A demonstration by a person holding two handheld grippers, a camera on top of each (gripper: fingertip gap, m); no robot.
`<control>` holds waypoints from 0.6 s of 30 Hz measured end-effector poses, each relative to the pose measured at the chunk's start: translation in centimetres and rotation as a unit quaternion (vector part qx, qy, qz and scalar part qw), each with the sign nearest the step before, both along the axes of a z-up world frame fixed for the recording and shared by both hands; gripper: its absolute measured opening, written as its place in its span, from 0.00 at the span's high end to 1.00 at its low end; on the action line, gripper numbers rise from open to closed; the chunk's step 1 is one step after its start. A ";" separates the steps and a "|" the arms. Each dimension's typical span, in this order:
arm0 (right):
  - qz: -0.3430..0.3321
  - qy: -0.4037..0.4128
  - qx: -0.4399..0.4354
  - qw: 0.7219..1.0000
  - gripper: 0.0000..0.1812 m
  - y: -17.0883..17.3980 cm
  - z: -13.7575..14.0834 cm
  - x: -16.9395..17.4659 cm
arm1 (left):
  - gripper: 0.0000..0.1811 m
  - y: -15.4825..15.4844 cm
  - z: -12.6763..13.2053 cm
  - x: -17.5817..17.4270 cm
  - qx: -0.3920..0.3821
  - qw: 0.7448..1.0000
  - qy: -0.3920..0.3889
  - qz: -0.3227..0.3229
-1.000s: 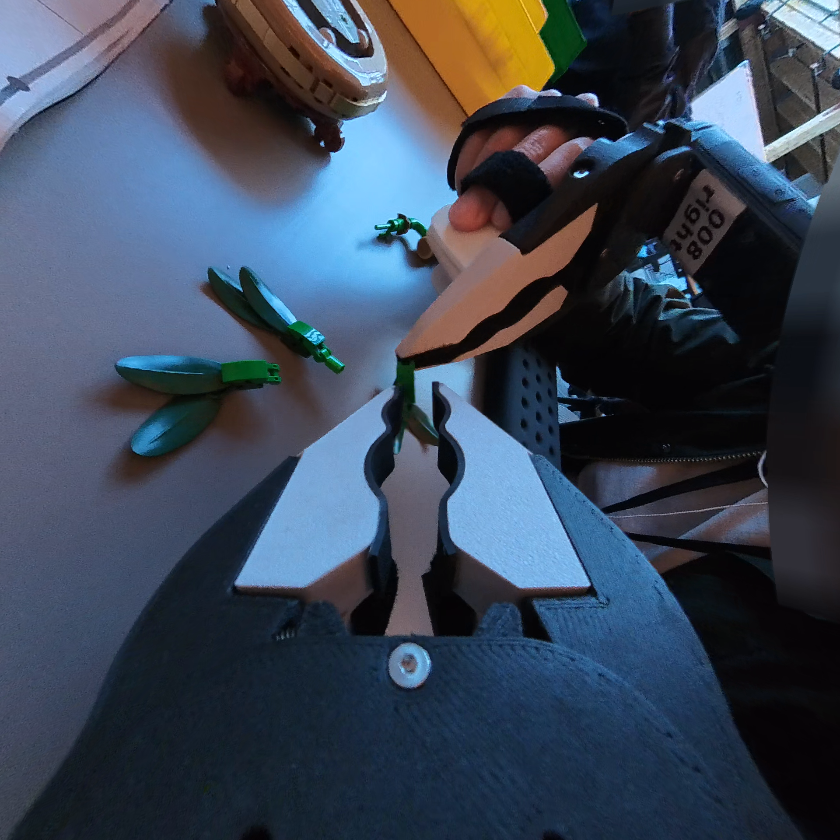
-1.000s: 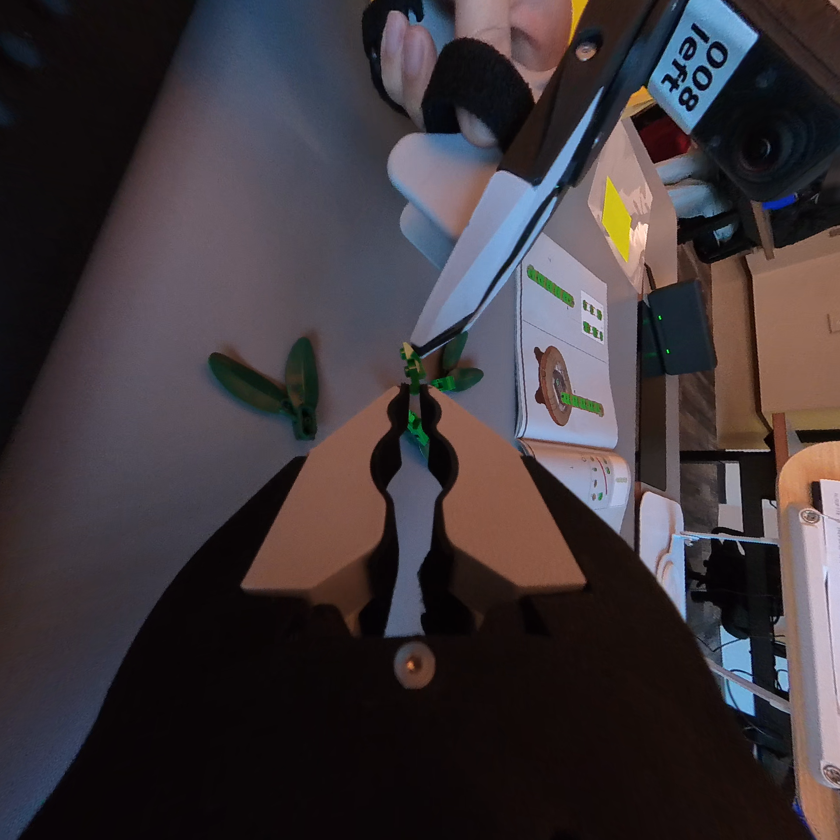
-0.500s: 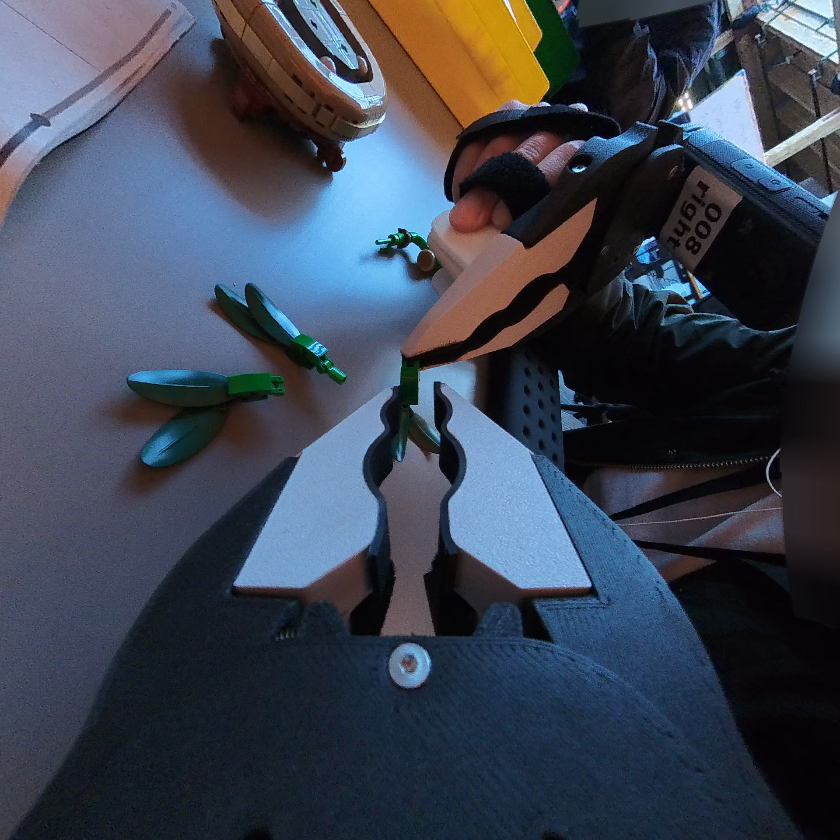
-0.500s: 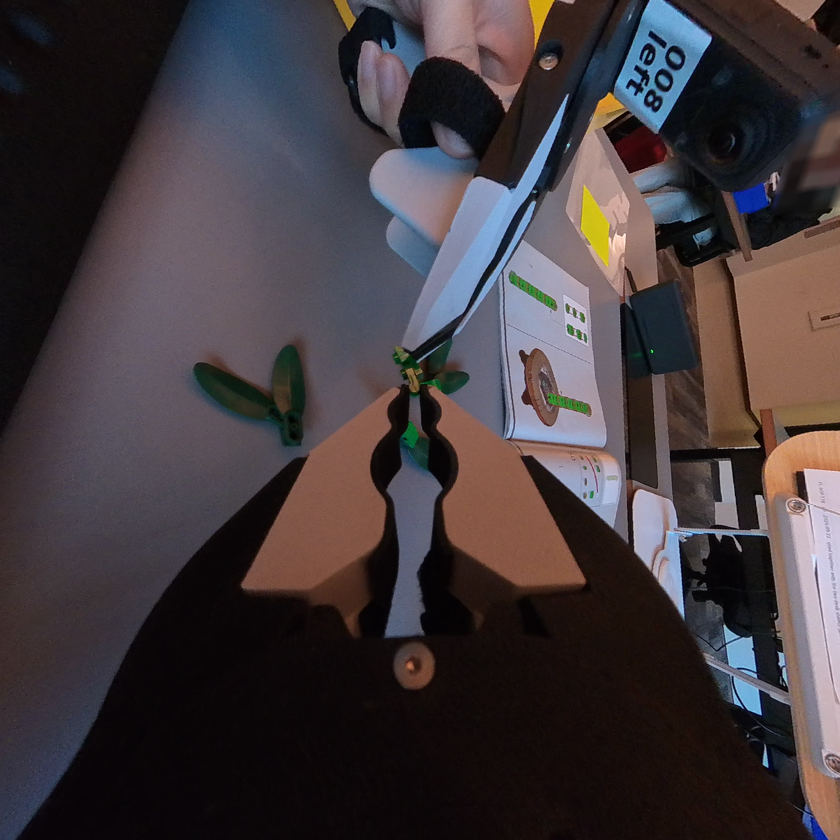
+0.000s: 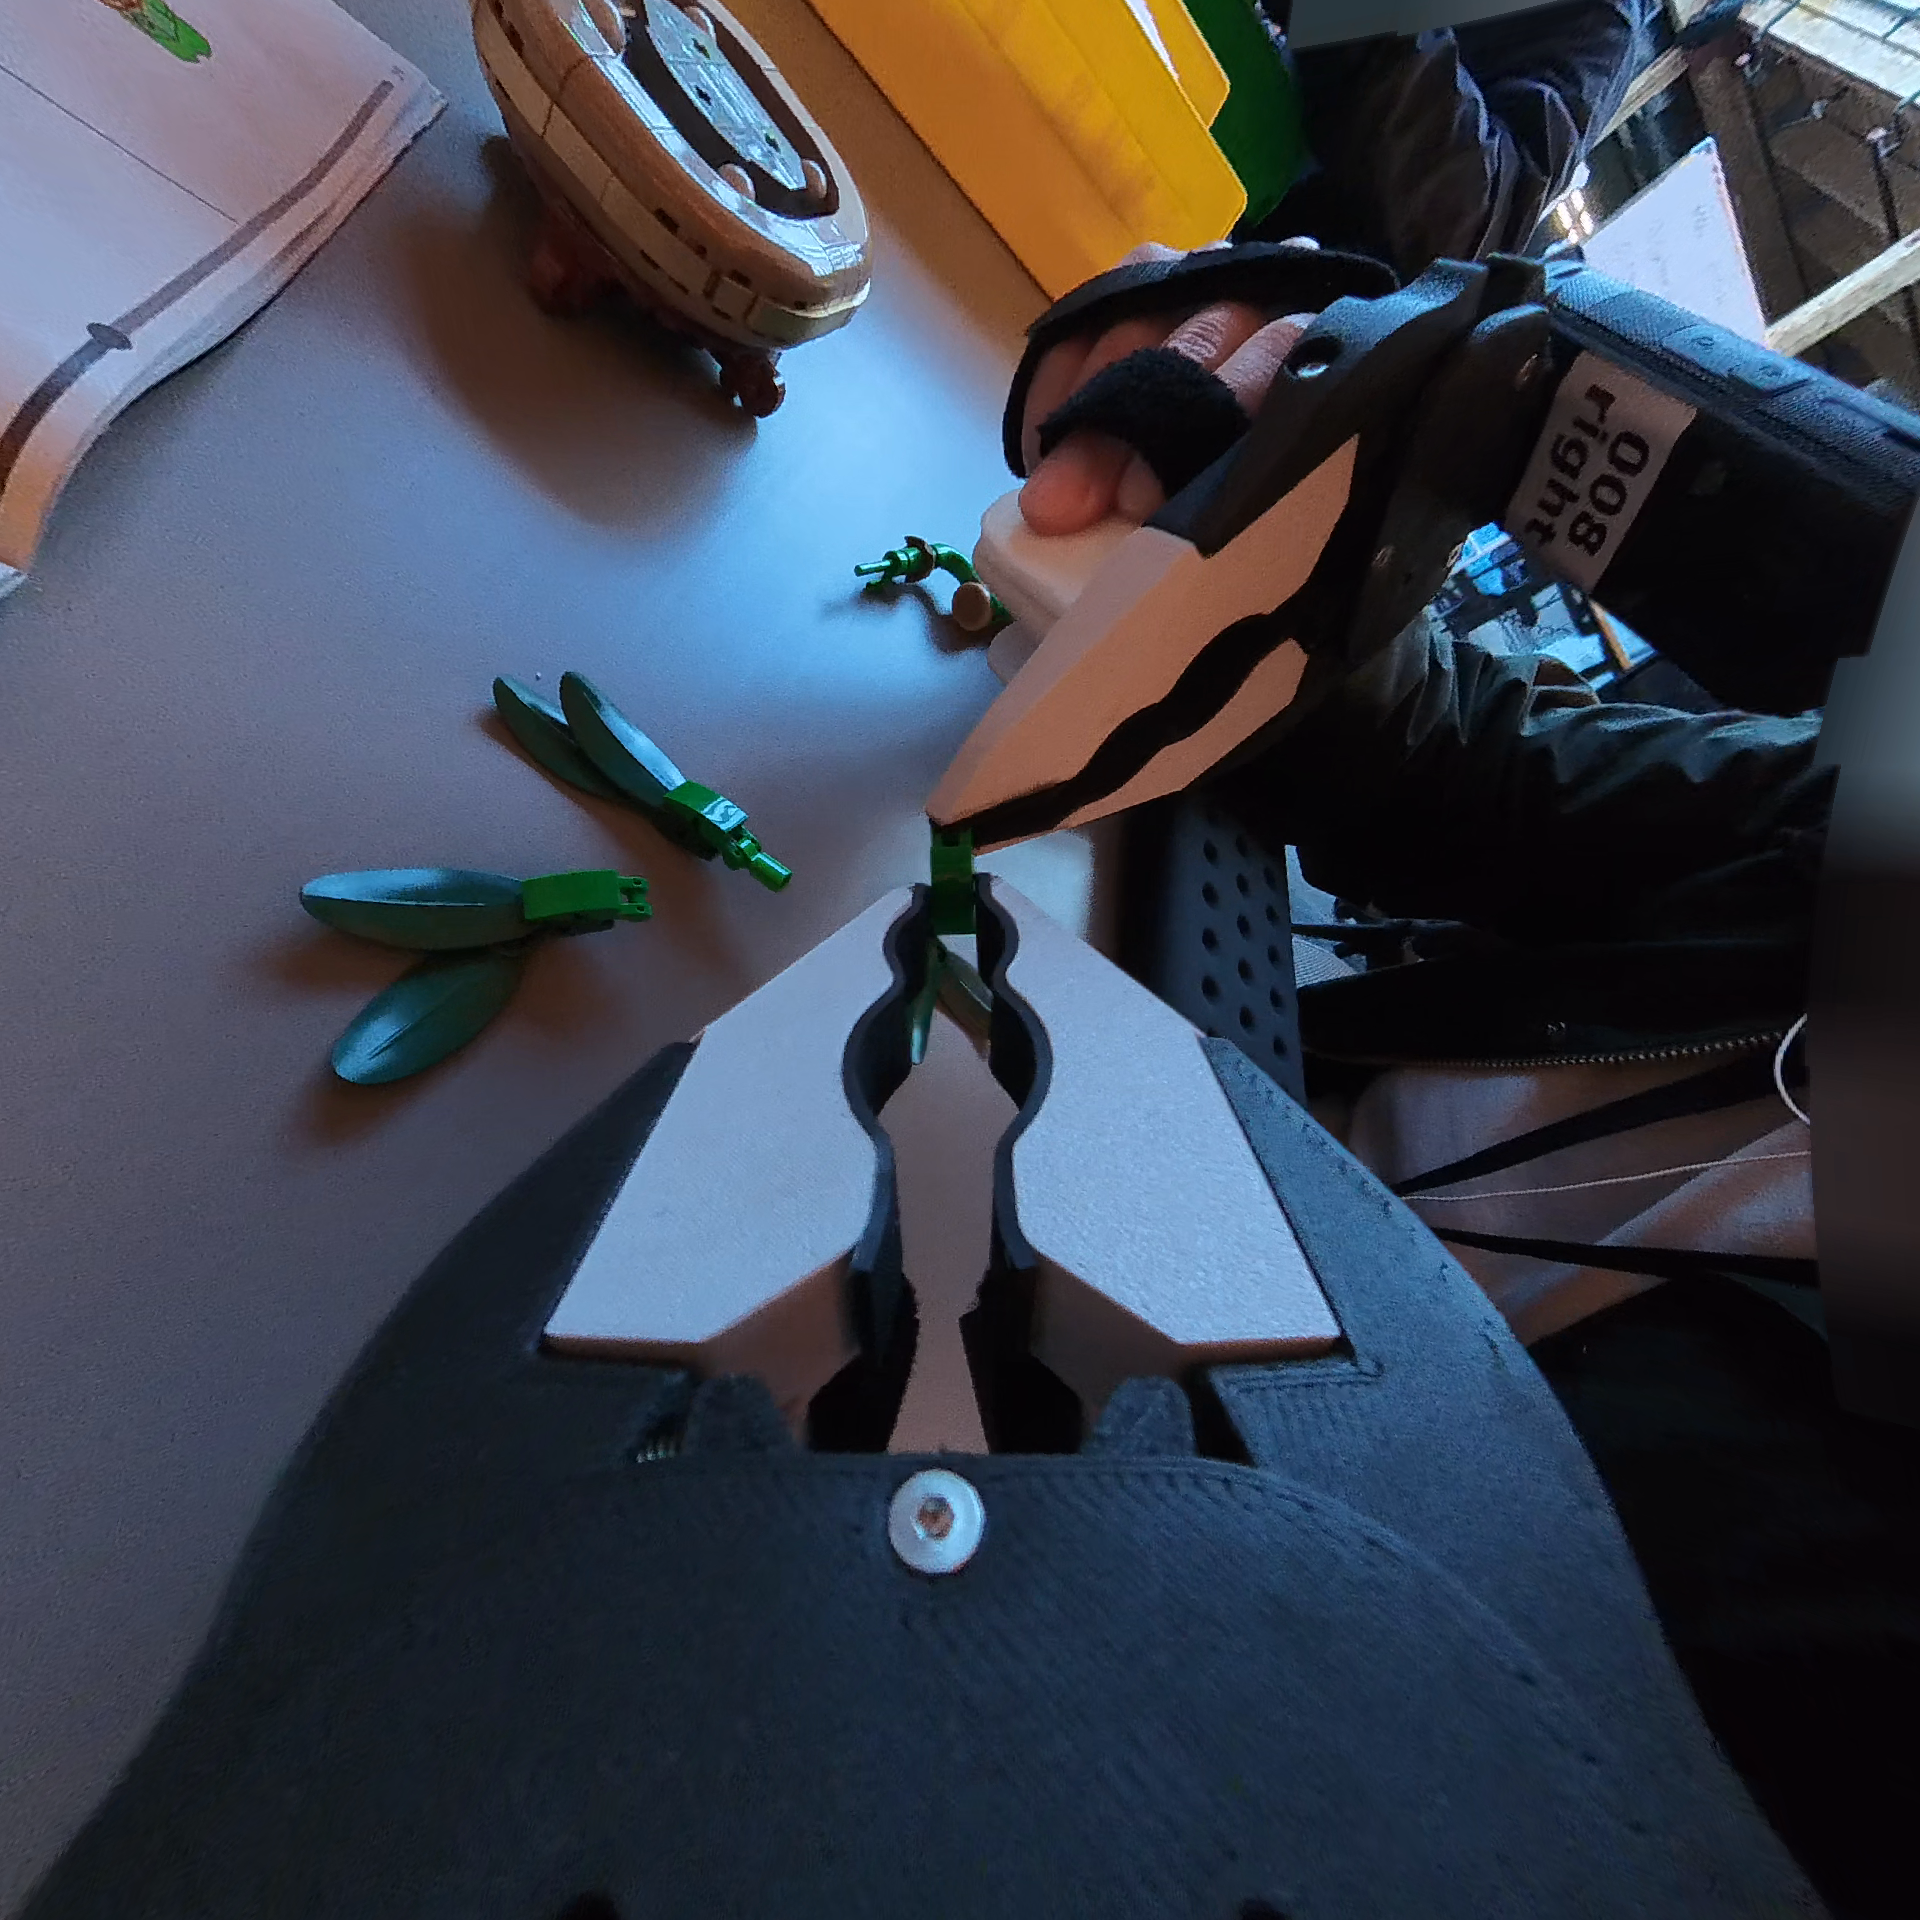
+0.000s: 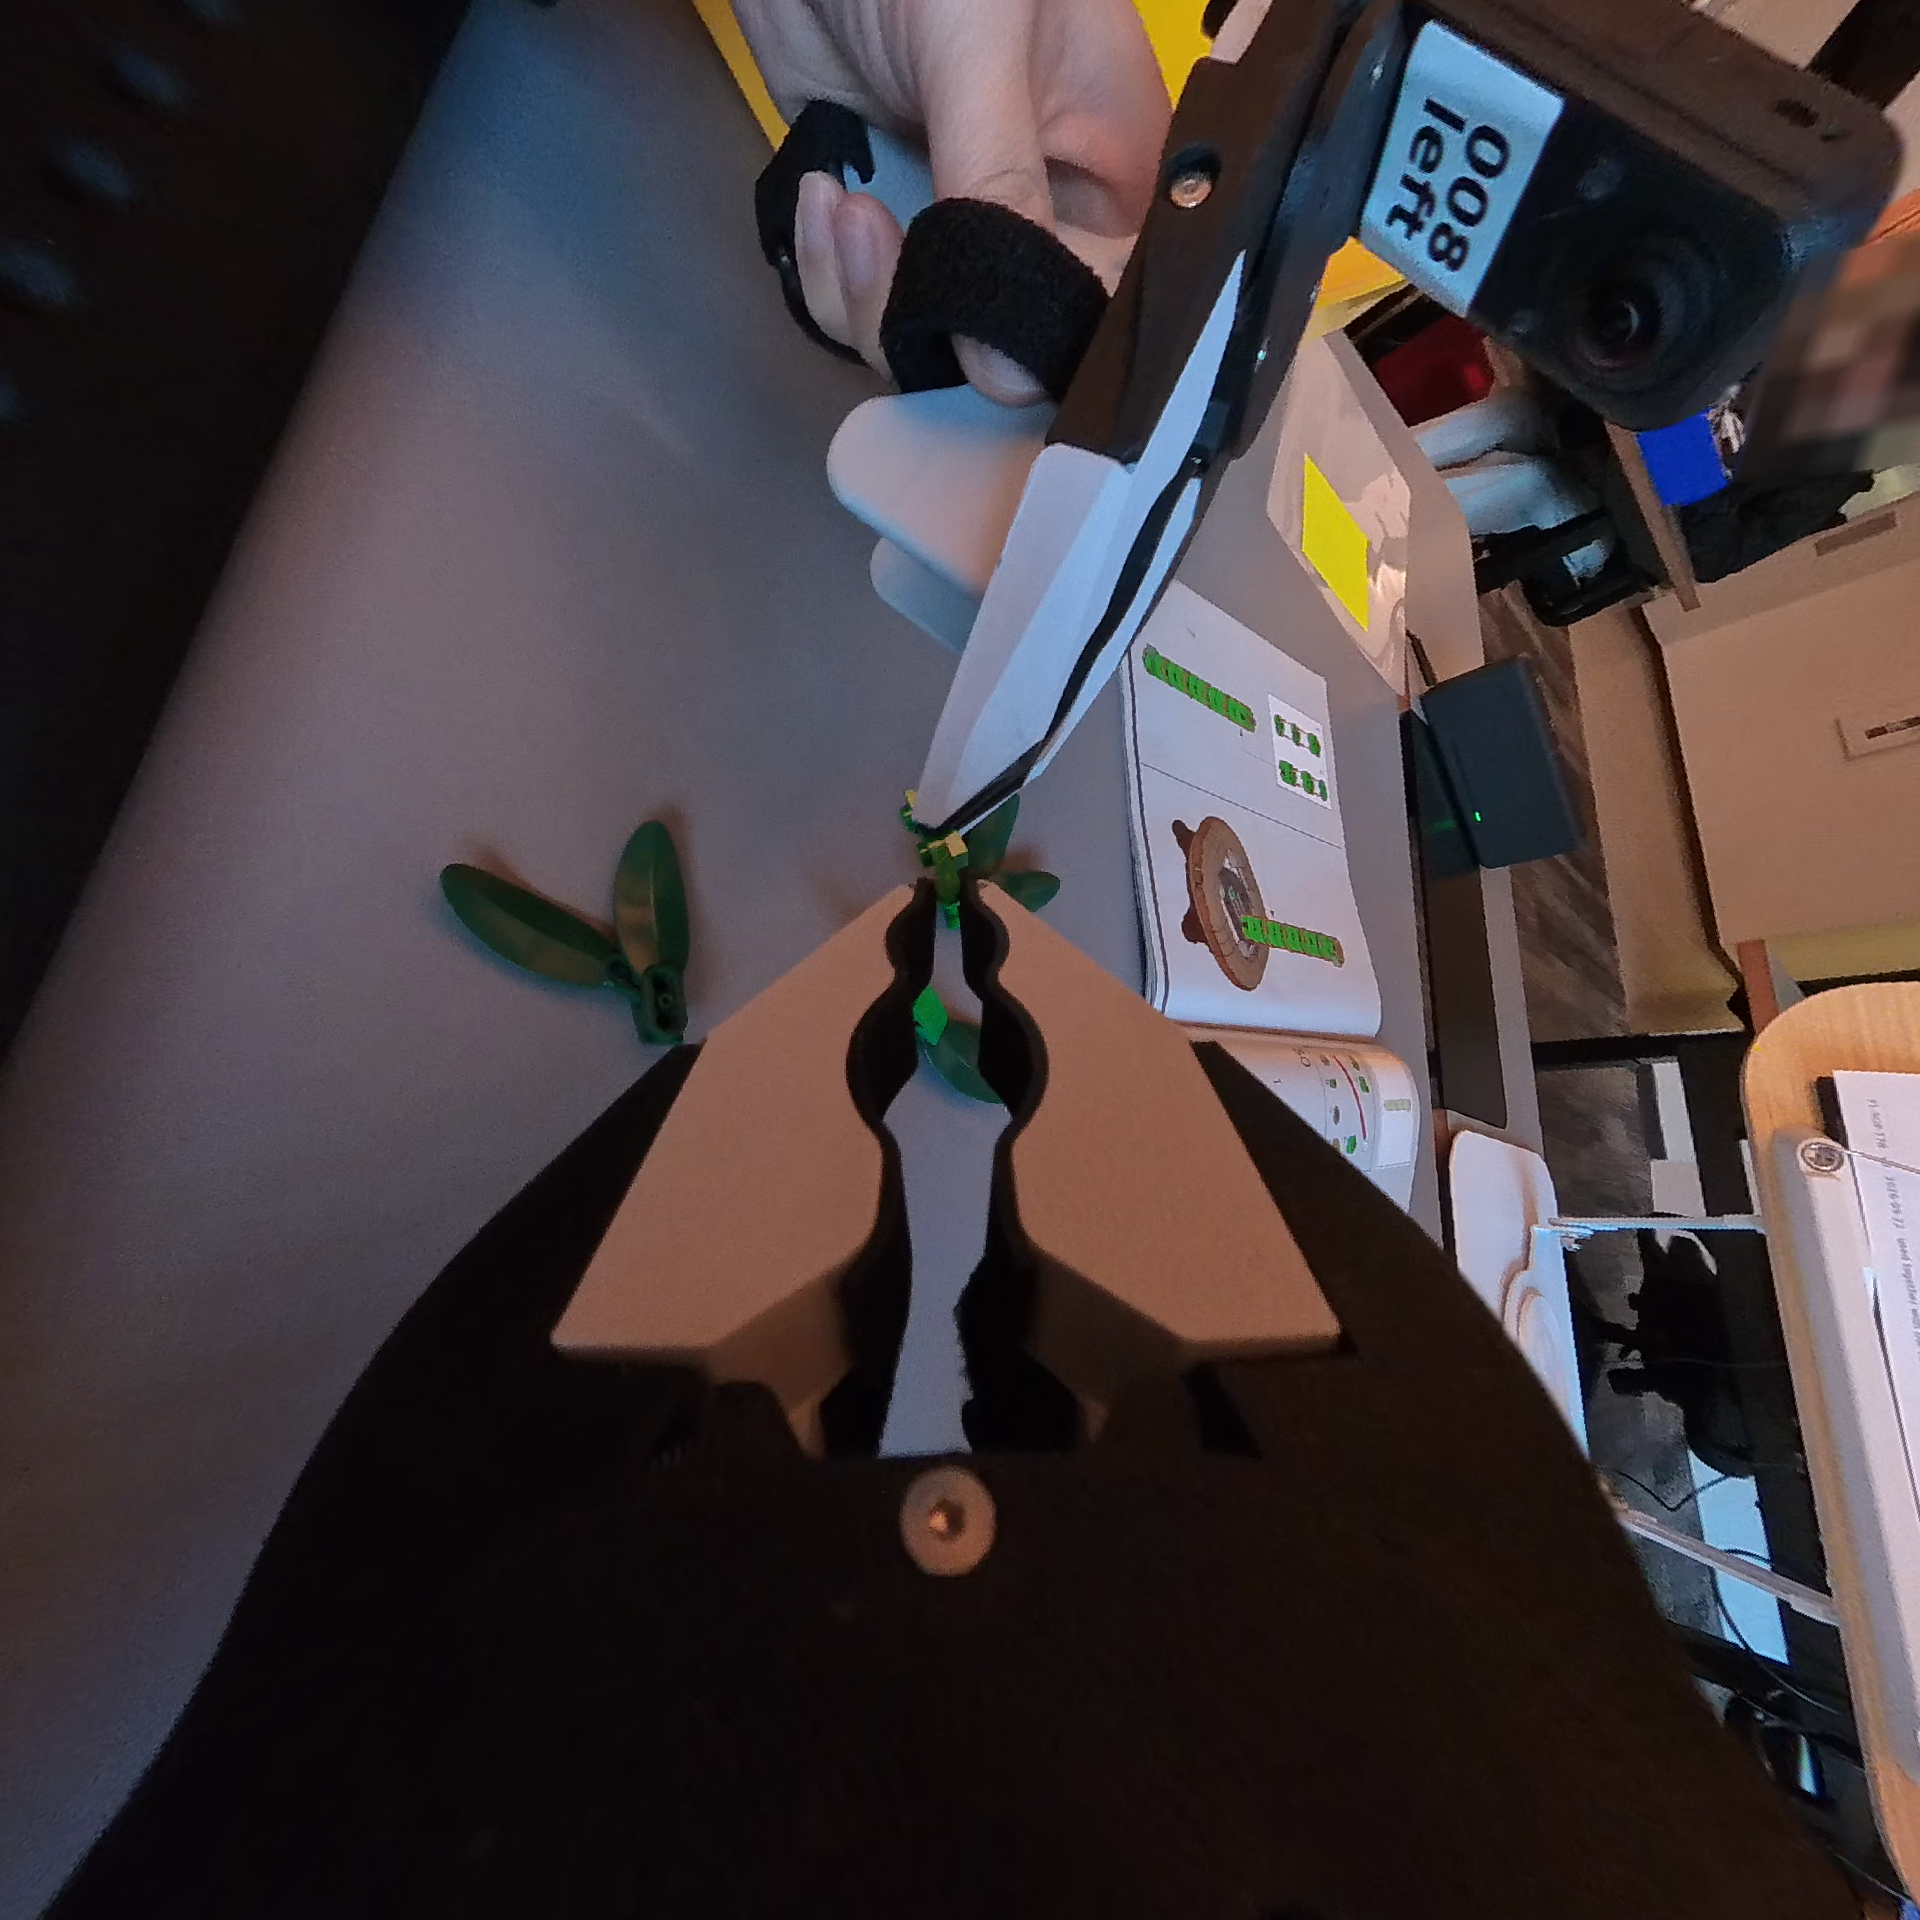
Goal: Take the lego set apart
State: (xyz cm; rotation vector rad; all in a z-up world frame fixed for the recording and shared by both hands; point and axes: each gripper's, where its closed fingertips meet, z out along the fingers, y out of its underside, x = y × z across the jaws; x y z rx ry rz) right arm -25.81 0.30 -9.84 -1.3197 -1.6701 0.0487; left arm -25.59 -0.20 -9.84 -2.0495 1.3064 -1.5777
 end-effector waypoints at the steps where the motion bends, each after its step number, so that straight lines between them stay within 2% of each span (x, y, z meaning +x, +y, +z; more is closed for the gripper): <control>1: 0.001 0.003 0.000 1.000 0.98 0.0 0.1 0.0 | 0.97 0.0 0.1 0.0 -0.001 1.000 -0.001 0.000; 10: -0.003 -0.002 0.008 1.000 0.96 0.1 -0.3 -0.5 | 0.97 -0.1 0.0 -0.1 -0.013 1.000 0.003 0.002; 14: -0.017 -0.011 0.002 1.000 0.98 0.3 -0.6 -0.3 | 0.97 0.0 -0.2 0.0 -0.012 1.000 0.010 0.007; 18: -0.019 -0.021 0.028 0.999 0.98 0.3 -0.1 -0.2 | 0.97 0.2 0.5 0.1 -0.021 1.000 -0.005 0.018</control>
